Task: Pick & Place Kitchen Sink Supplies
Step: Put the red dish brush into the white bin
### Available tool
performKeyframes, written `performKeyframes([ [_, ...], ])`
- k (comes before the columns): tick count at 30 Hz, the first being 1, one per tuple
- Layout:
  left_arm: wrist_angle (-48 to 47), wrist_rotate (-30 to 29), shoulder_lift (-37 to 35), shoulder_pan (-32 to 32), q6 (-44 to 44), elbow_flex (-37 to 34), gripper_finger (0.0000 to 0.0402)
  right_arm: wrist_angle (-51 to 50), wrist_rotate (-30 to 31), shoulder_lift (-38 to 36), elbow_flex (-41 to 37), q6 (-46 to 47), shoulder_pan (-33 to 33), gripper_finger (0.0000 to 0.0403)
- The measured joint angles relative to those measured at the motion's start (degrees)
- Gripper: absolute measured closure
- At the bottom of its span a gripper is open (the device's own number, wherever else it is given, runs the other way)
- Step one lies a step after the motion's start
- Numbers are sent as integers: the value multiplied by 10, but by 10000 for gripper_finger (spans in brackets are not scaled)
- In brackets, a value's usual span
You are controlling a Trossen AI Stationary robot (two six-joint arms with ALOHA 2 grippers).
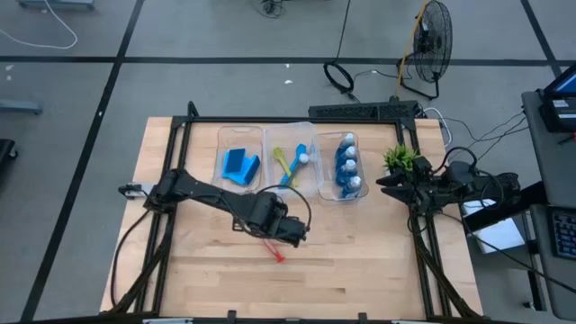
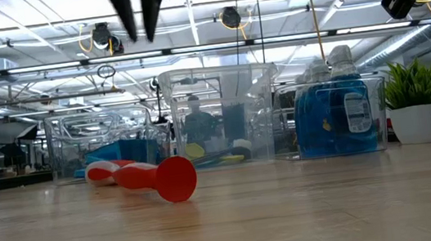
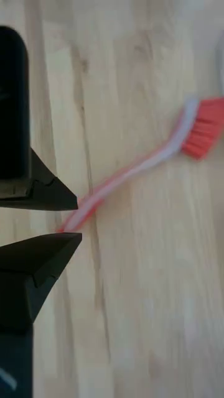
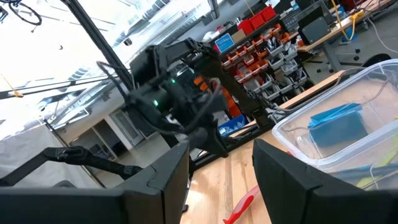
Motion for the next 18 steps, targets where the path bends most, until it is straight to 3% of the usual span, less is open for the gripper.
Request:
performKeyframes([
  [11, 0, 11, -15, -20, -48, -88, 330, 0, 0, 0, 0, 0, 0, 236],
  [18, 64, -17, -98, -36, -115, -214, 329, -1, 0, 0, 0, 0, 0, 236],
])
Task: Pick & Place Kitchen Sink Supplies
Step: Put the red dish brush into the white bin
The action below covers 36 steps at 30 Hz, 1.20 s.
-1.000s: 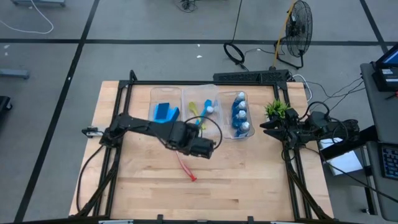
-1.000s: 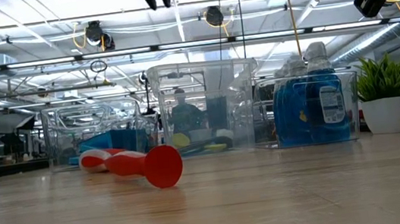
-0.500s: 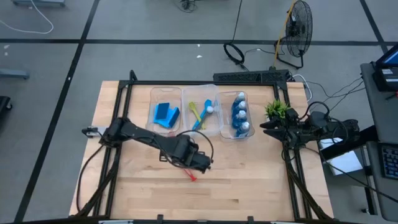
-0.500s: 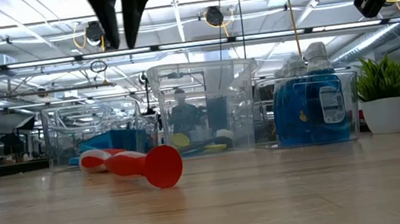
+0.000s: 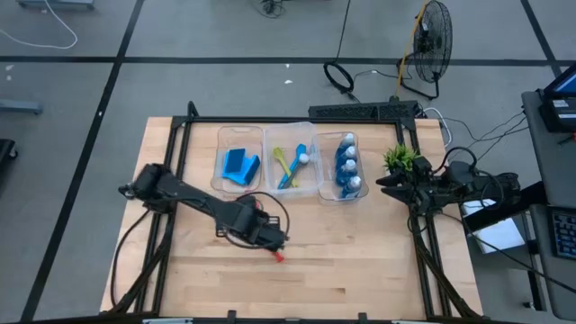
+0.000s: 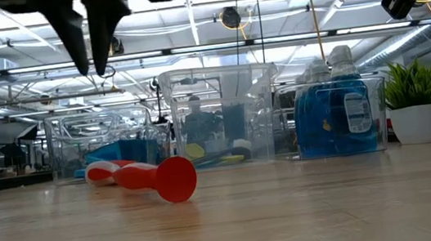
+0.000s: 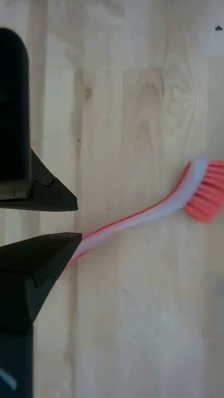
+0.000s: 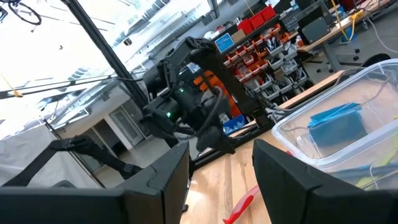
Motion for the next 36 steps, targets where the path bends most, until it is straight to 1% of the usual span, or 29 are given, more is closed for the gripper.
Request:
performKeyframes([
  [3, 82, -52, -57, -13, -52, -80, 329, -1, 0, 0, 0, 0, 0, 236],
  [5, 138, -74, -89, -18, -77, -131, 329, -1, 0, 0, 0, 0, 0, 236],
  [9, 222, -75, -116, -18, -83, -210, 329, -1, 0, 0, 0, 0, 0, 236],
  [16, 327, -74, -117, -7, -65, -279, 329, -1, 0, 0, 0, 0, 0, 236],
  [20, 344, -68, -116, -1, -48, -295, 329, -1, 0, 0, 0, 0, 0, 236],
  [22, 345, -65, -116, 1, -47, -300, 322, -1, 0, 0, 0, 0, 0, 236],
  [25, 345, -63, -116, 4, -48, -306, 290, -1, 0, 0, 0, 0, 0, 236],
  [32, 347, -64, -116, 14, -77, -317, 172, 0, 0, 0, 0, 0, 0, 236],
  [36, 358, -68, -110, 19, -83, -317, 125, 0, 0, 0, 0, 0, 0, 236],
])
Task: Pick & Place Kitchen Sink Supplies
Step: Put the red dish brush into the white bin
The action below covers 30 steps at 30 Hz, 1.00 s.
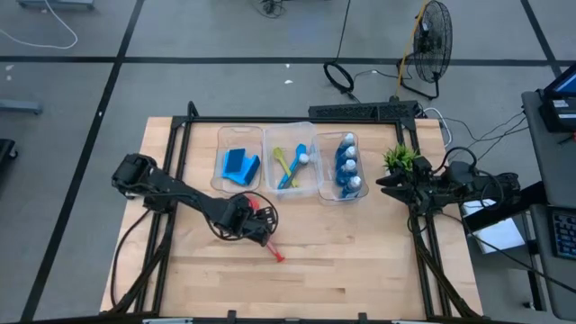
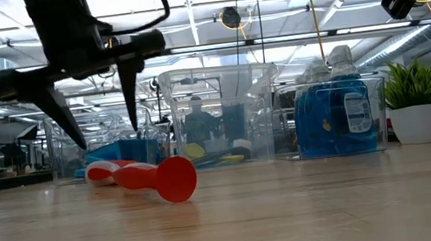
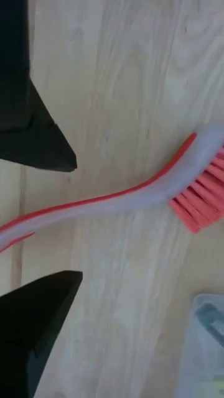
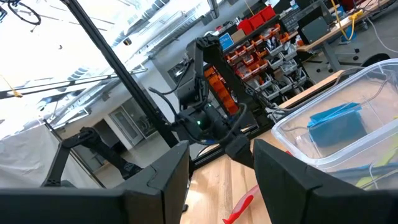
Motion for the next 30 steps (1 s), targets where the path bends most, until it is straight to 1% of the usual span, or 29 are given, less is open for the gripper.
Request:
performKeyframes([
  [3, 19, 3, 20, 5, -3, 0, 107, 0, 0, 0, 0, 0, 0, 236],
  [6, 45, 21, 52, 12, -3, 0, 99, 0, 0, 0, 0, 0, 0, 236],
  [10, 77, 62, 91, 25, -9, 2, 105, 0, 0, 0, 0, 0, 0, 236],
  [14, 84, 102, 115, 35, -6, 3, 123, 0, 0, 0, 0, 0, 0, 236],
  [16, 84, 112, 117, 37, -7, 3, 141, 1, 0, 0, 0, 5, 0, 236],
  [19, 79, 119, 117, 37, -5, 3, 182, 1, 0, 0, 0, 6, 0, 236],
  [24, 69, 123, 117, 33, -6, 1, 283, 1, 0, 0, 0, 6, 0, 236],
  [27, 74, 116, 118, 28, 9, 2, 342, 0, 0, 0, 0, 5, 0, 236],
  [28, 74, 114, 118, 26, 13, 2, 357, 0, 0, 0, 0, 5, 0, 236],
  [30, 72, 110, 118, 20, 15, 2, 358, 0, 0, 0, 0, 5, 0, 236],
])
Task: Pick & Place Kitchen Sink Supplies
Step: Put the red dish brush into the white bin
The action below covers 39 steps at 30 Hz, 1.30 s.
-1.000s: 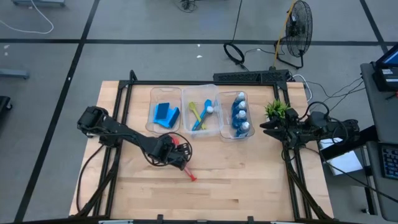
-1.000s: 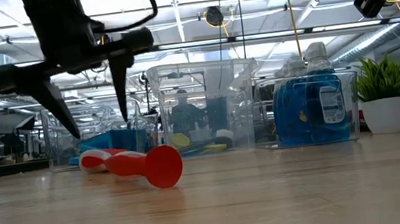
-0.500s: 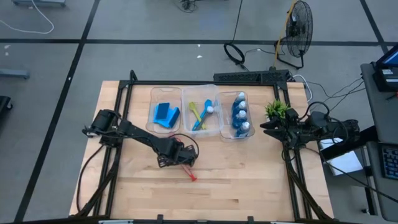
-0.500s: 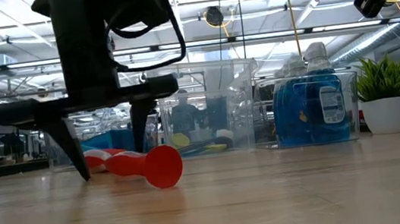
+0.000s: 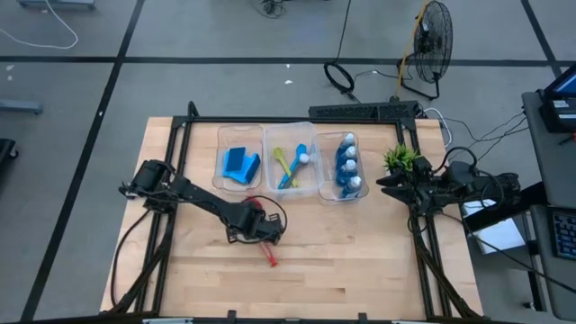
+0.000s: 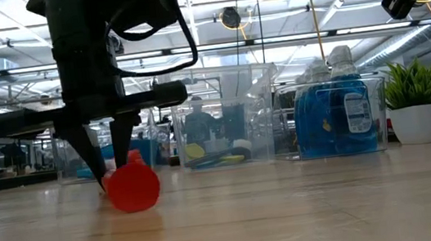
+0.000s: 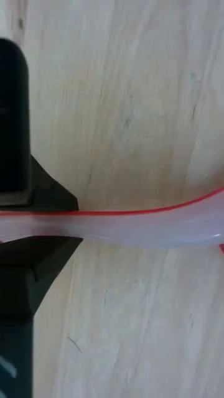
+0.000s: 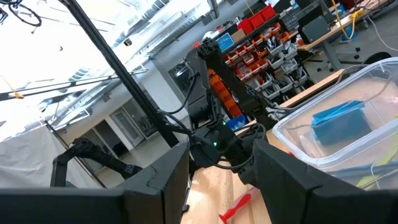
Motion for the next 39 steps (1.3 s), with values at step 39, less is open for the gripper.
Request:
performKeyframes([
  [39, 293, -384, -239, -206, 604, 25, 358, 1, 0, 0, 0, 0, 0, 236],
])
